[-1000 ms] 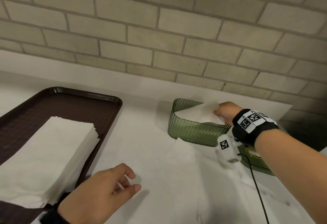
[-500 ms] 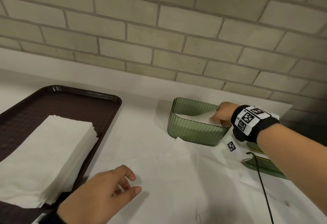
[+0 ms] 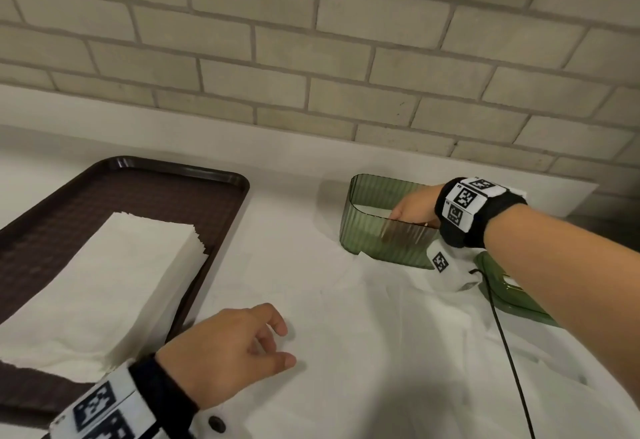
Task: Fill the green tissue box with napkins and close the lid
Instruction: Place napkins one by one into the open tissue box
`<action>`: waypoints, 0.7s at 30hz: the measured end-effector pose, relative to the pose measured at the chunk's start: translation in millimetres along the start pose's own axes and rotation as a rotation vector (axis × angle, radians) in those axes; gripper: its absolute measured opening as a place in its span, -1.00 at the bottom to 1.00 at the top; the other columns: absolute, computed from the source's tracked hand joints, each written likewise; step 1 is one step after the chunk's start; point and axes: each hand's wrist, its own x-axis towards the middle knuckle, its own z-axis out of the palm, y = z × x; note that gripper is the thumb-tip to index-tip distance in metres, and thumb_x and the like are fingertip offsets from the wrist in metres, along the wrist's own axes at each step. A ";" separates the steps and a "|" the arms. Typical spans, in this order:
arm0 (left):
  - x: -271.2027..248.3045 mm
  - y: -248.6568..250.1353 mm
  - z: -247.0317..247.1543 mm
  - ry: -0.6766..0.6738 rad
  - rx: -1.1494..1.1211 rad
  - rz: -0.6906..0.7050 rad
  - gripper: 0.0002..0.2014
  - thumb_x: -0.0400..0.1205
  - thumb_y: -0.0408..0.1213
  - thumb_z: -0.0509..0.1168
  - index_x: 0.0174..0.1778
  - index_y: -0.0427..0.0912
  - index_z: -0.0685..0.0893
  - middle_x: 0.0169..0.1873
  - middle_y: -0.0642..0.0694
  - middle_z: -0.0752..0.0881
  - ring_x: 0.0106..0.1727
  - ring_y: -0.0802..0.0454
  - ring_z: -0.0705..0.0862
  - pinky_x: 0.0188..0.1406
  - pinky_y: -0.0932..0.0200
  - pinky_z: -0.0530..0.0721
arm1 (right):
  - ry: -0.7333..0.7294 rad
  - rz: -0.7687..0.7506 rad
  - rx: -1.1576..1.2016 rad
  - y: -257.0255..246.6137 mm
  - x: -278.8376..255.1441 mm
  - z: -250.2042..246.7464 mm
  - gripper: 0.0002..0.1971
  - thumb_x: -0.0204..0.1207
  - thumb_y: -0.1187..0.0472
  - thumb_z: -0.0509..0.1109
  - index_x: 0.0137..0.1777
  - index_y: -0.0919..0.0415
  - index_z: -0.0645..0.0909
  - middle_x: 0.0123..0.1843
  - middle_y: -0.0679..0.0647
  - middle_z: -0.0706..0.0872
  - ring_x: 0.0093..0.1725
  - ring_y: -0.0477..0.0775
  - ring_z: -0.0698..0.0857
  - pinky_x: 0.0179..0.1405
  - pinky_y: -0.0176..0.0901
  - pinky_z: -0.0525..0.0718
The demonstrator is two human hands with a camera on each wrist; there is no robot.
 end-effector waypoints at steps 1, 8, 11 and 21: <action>2.7 1.1 -3.0 -0.011 0.011 0.004 -0.70 0.48 0.24 0.30 0.05 0.25 0.50 -0.08 0.25 0.66 -0.04 0.33 0.65 0.00 0.42 0.60 | -0.003 0.018 -0.051 1.3 2.8 1.2 -0.60 0.71 0.09 0.12 0.48 0.20 0.47 0.49 0.14 0.51 0.44 0.15 0.51 0.39 -0.10 0.42; 36.5 12.4 -4.4 -0.080 0.252 -0.012 -0.48 0.50 0.14 0.36 0.36 0.12 0.45 0.23 0.20 0.50 0.22 0.24 0.52 0.29 0.26 0.51 | 0.023 0.070 -0.131 9.0 7.6 6.2 -0.77 0.75 0.25 -0.01 0.19 0.33 0.44 0.12 0.18 0.41 -0.11 0.02 0.44 -0.19 -0.28 0.45; 52.2 14.6 3.2 -0.110 0.374 -0.035 -0.29 0.46 0.11 0.40 0.50 0.05 0.31 0.38 0.11 0.36 0.40 0.12 0.40 0.40 0.09 0.48 | 0.067 0.081 -0.120 13.0 6.5 8.9 -0.71 0.72 0.14 0.05 0.18 0.29 0.53 0.12 0.18 0.52 -0.07 0.09 0.52 -0.10 -0.24 0.44; 66.3 25.8 16.5 -0.210 0.398 0.034 -0.48 0.25 0.21 0.51 0.00 0.18 0.44 0.05 0.13 0.41 0.15 0.13 0.49 0.25 0.08 0.57 | 0.594 -0.117 0.177 34.1 -43.2 32.4 -0.84 0.56 0.17 0.25 -0.18 0.12 0.63 -0.17 0.06 0.70 -0.09 0.13 0.67 -0.11 -0.19 0.55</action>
